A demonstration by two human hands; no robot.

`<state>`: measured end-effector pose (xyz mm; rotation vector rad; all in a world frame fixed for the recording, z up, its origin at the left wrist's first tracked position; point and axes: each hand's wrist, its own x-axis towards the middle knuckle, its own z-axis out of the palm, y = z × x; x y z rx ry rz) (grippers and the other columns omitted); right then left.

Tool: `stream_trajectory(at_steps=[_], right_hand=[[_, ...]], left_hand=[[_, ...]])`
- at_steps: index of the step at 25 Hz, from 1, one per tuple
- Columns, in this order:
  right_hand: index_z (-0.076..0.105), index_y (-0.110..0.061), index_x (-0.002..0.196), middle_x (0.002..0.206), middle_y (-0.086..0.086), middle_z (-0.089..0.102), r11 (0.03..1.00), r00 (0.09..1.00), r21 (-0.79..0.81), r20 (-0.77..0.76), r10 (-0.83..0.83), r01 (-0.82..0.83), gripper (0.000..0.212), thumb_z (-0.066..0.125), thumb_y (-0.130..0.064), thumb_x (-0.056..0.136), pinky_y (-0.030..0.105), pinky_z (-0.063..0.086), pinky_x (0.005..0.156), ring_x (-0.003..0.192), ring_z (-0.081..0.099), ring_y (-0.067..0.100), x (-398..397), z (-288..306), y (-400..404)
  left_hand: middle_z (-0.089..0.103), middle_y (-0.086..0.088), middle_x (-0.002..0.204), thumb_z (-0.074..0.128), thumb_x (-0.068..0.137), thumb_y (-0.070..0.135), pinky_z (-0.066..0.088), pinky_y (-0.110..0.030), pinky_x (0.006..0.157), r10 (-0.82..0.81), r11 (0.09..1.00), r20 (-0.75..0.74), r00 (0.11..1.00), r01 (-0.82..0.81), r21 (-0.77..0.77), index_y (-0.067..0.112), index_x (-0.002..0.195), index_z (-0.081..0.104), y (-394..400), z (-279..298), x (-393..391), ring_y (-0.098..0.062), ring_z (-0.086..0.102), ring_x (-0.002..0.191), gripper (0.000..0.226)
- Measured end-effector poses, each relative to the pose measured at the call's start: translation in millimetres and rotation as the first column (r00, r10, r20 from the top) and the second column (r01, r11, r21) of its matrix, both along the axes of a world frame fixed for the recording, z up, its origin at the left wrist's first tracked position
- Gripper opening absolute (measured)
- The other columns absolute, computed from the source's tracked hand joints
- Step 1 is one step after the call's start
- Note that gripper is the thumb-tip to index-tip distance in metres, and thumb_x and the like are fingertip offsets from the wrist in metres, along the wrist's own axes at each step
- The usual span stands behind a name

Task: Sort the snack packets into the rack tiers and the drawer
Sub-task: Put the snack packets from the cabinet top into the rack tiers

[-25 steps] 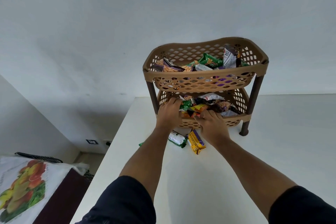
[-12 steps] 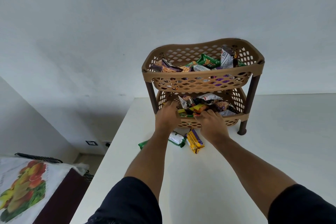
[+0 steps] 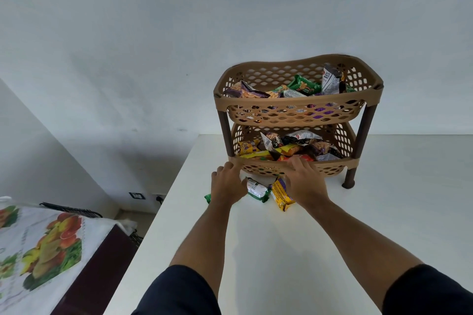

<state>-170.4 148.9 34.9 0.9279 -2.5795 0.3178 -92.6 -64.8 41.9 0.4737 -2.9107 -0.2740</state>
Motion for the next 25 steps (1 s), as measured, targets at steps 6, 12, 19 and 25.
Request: stream_trajectory(at_steps=[6,12,19,25], right_hand=[[0.053,-0.033,0.142,0.143,-0.005,0.056,0.98,0.934,0.195,0.356,-0.042,-0.03,0.047,0.052,-0.049,0.098,0.042,0.043,0.1,0.127,0.054,0.022,9,-15,-32],[0.021,-0.047,0.155,0.161,0.01,0.022,0.935,0.827,0.354,0.526,-0.198,-0.001,0.067,0.048,-0.062,0.096,0.057,0.034,0.108,0.143,0.03,0.038,9,-30,-65],[0.052,-0.035,0.137,0.147,0.01,0.029,0.935,0.807,0.29,0.492,-0.328,0.204,0.061,0.065,-0.063,0.084,0.05,0.048,0.094,0.121,0.046,0.036,35,-52,-93],[0.063,-0.029,0.125,0.143,0.002,0.036,0.945,0.786,0.184,0.524,-0.327,0.27,0.058,0.071,-0.061,0.078,0.045,0.048,0.088,0.118,0.048,0.03,78,-58,-86]], left_hand=[[0.047,-0.013,0.141,0.066,0.088,0.042,0.033,-0.051,0.11,0.033,0.999,0.352,0.935,-0.037,0.007,0.036,0.151,0.035,-29,-34,30,-0.037,0.04,0.138,0.07],[0.054,-0.009,0.127,0.058,0.092,0.022,0.046,-0.043,0.096,-0.035,0.989,0.315,0.949,-0.013,0.149,0.035,0.148,0.038,-44,-56,50,-0.034,0.053,0.121,0.061],[0.064,-0.01,0.12,0.065,0.087,0.029,0.053,-0.039,0.089,-0.034,0.889,0.096,0.995,-0.014,0.457,0.028,0.14,0.049,-30,-65,65,-0.031,0.06,0.113,0.055],[0.073,-0.002,0.114,0.068,0.084,0.031,0.057,-0.037,0.085,0.035,0.79,-0.013,0.999,-0.02,0.613,0.027,0.132,0.057,-17,-67,93,-0.025,0.067,0.103,0.05]])
